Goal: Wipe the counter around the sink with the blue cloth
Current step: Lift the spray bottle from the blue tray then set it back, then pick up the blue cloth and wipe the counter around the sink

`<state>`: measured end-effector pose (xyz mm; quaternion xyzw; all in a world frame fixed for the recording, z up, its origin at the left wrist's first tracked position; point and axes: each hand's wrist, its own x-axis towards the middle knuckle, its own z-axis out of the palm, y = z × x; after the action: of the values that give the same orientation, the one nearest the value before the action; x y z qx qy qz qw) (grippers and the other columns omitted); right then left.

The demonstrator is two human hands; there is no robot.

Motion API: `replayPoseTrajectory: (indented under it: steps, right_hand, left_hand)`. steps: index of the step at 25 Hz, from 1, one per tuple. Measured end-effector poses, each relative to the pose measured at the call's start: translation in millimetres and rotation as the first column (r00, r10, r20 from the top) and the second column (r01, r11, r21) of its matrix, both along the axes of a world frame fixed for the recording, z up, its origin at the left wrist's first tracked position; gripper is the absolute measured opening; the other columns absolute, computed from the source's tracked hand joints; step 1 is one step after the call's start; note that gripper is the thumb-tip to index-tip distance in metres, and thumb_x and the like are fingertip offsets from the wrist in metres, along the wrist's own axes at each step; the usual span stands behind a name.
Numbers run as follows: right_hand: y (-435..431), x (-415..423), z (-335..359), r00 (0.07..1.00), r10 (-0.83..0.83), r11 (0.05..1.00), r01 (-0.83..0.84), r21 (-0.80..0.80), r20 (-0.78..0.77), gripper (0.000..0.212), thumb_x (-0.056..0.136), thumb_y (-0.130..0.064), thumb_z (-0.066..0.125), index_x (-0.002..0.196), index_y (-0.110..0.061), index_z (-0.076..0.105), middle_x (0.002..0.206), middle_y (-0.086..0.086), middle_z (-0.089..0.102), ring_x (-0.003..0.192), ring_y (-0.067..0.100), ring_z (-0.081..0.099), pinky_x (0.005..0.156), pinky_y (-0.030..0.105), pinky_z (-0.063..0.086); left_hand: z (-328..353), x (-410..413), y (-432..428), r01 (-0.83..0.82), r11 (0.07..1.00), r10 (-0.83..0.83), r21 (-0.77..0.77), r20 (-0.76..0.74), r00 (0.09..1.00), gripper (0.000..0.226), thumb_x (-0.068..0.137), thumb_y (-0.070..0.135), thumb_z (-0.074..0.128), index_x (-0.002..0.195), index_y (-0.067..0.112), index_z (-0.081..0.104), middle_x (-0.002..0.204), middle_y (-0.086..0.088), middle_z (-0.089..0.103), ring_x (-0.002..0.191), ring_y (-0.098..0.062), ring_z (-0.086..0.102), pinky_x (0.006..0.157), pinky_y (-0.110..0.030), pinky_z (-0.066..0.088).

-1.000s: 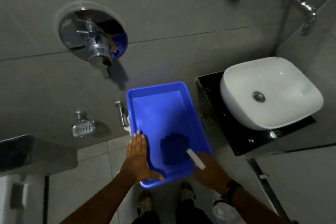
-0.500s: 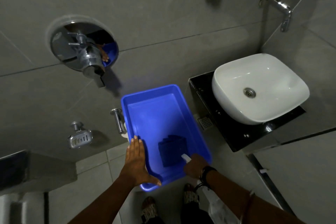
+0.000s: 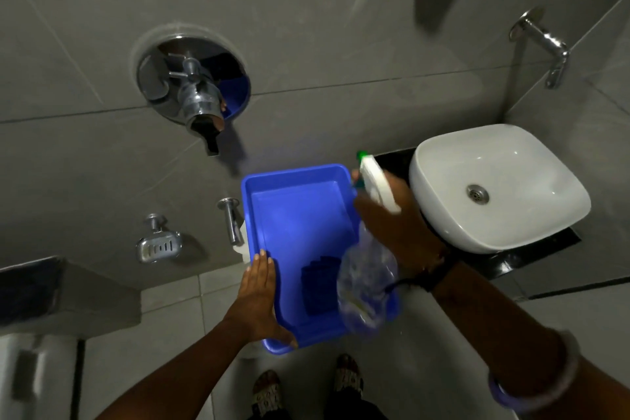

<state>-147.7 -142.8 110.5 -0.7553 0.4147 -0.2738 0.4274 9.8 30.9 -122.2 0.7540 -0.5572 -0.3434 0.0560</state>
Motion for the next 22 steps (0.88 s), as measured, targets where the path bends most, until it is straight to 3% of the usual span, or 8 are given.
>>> replayPoseTrajectory:
  steps: [4, 8, 11, 13, 15, 18, 20, 22]
  right_hand:
    - [-32, 63, -20, 0.986, -0.039, 0.999, 0.044, -0.026, 0.162, 0.036, 0.082, 0.011, 0.051, 0.117, 0.005, 0.056, 0.098, 0.030, 0.061, 0.071, 0.026, 0.048, 0.065, 0.027, 0.042]
    - [-53, 102, -73, 0.987, -0.086, 0.996, 0.082, 0.031, 0.137, 0.034, 0.082, 0.010, 0.050, 0.116, 0.006, 0.054, 0.106, 0.035, 0.059, 0.077, 0.031, 0.050, 0.064, 0.020, 0.040]
    - [-69, 118, -89, 0.972, -0.154, 0.986, 0.139, 0.095, 0.177, 0.035, 0.080, 0.005, 0.054, 0.115, 0.005, 0.055, 0.090, 0.014, 0.057, 0.076, 0.020, 0.049, 0.068, 0.026, 0.043]
    - [-75, 116, -93, 0.977, -0.102, 0.991, 0.083, 0.109, 0.185, 0.038, 0.077, -0.005, 0.058, 0.114, 0.002, 0.054, 0.085, 0.004, 0.053, 0.071, 0.013, 0.048, 0.064, 0.013, 0.044]
    - [-73, 101, -103, 0.984, -0.011, 0.991, -0.013, 0.132, 0.178, 0.053, 0.076, -0.011, 0.071, 0.123, -0.001, 0.050, 0.096, 0.007, 0.056, 0.078, 0.009, 0.053, 0.076, 0.011, 0.047]
    - [-56, 50, -153, 0.995, 0.015, 0.990, -0.002, 0.142, -0.094, 0.081, 0.071, -0.021, 0.081, 0.137, 0.002, 0.040, 0.139, 0.022, 0.045, 0.129, 0.029, 0.045, 0.109, 0.037, 0.036]
    - [-38, 6, -193, 0.901, 0.057, 0.968, 0.056, 0.246, -0.430, 0.079, 0.074, -0.025, 0.078, 0.136, 0.006, 0.040, 0.143, 0.026, 0.043, 0.135, 0.035, 0.039, 0.111, 0.038, 0.031]
    - [-17, -29, -225, 0.762, 0.111, 0.916, 0.171, 0.363, -0.638, 0.059, 0.073, -0.022, 0.075, 0.121, 0.007, 0.055, 0.127, 0.027, 0.059, 0.121, 0.036, 0.056, 0.098, 0.041, 0.047]
  left_hand:
    - [2, 2, 0, 0.016, 0.999, -0.015, -0.033, 0.021, 1.000, 0.169, 0.032, 0.097, 0.061, 0.135, 0.012, -0.043, 0.153, -0.011, -0.042, 0.139, -0.028, -0.041, 0.119, -0.042, -0.015]
    - [-1, 0, -1, 0.002, 0.999, -0.001, -0.047, 0.024, 1.000, 0.167, 0.036, 0.096, 0.062, 0.144, 0.011, -0.034, 0.151, -0.009, -0.045, 0.138, -0.027, -0.043, 0.117, -0.038, -0.017]
    - [-2, -2, 0, -0.017, 0.998, 0.020, -0.056, 0.063, 0.998, 0.162, 0.042, 0.095, 0.060, 0.149, 0.008, -0.024, 0.152, -0.009, -0.042, 0.141, -0.028, -0.038, 0.117, -0.038, -0.018]
    - [-1, -9, -5, -0.079, 0.995, 0.083, -0.056, 0.068, 0.994, 0.149, 0.054, 0.093, 0.055, 0.152, 0.007, -0.018, 0.156, -0.011, -0.034, 0.145, -0.029, -0.031, 0.120, -0.040, -0.014]
    - [2, -21, -13, -0.151, 0.981, 0.165, -0.123, 0.107, 0.981, 0.121, 0.074, 0.085, 0.045, 0.155, 0.006, 0.000, 0.163, -0.015, -0.017, 0.151, -0.031, -0.017, 0.121, -0.043, -0.008]
    - [8, -45, -28, -0.236, 0.934, 0.261, -0.267, 0.061, 0.963, 0.073, 0.093, 0.055, 0.052, 0.145, 0.006, 0.040, 0.160, -0.019, 0.025, 0.148, -0.034, 0.023, 0.121, -0.045, 0.016]
    - [10, -64, -45, -0.479, 0.858, 0.449, -0.185, -0.181, 0.875, 0.050, 0.094, 0.035, 0.062, 0.132, 0.004, 0.053, 0.139, -0.019, 0.052, 0.127, -0.033, 0.050, 0.106, -0.037, 0.040]
    - [7, -80, -63, -0.704, 0.709, 0.665, 0.037, -0.365, 0.651, 0.033, 0.089, 0.022, 0.070, 0.114, 0.001, 0.062, 0.111, -0.017, 0.066, 0.102, -0.026, 0.061, 0.081, -0.027, 0.045]
